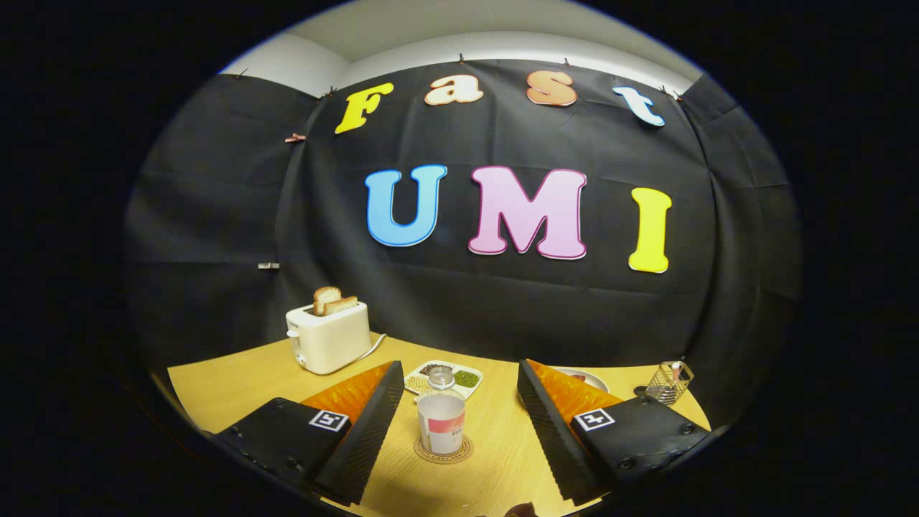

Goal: Take the bottle from table, then pour the juice into the cup, finally place the bottle on the coaster

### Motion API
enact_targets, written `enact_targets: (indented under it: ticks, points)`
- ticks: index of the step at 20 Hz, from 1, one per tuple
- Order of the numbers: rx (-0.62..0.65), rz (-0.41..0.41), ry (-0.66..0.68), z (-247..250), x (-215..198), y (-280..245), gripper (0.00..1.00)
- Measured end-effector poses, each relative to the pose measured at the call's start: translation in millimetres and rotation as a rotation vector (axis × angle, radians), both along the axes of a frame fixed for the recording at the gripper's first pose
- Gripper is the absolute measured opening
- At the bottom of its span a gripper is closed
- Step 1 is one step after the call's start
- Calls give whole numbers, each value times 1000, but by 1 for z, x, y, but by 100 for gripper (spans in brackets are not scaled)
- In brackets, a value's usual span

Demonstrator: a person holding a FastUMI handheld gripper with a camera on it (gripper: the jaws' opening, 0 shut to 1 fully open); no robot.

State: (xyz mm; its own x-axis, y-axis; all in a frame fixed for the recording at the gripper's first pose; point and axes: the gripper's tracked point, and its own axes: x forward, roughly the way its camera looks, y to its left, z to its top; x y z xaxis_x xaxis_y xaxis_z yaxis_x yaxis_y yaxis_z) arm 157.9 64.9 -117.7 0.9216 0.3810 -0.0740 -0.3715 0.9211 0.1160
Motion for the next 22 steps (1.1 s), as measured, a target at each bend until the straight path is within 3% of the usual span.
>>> enact_targets:
  ticks: [9, 17, 22]
  points:
    - [-19, -217, -68, 86, -44, -103, 97]
    - [-62, -336, -40, 93, -105, -156, 98]
    - [-85, -367, -48, 96, -134, -164, 98]
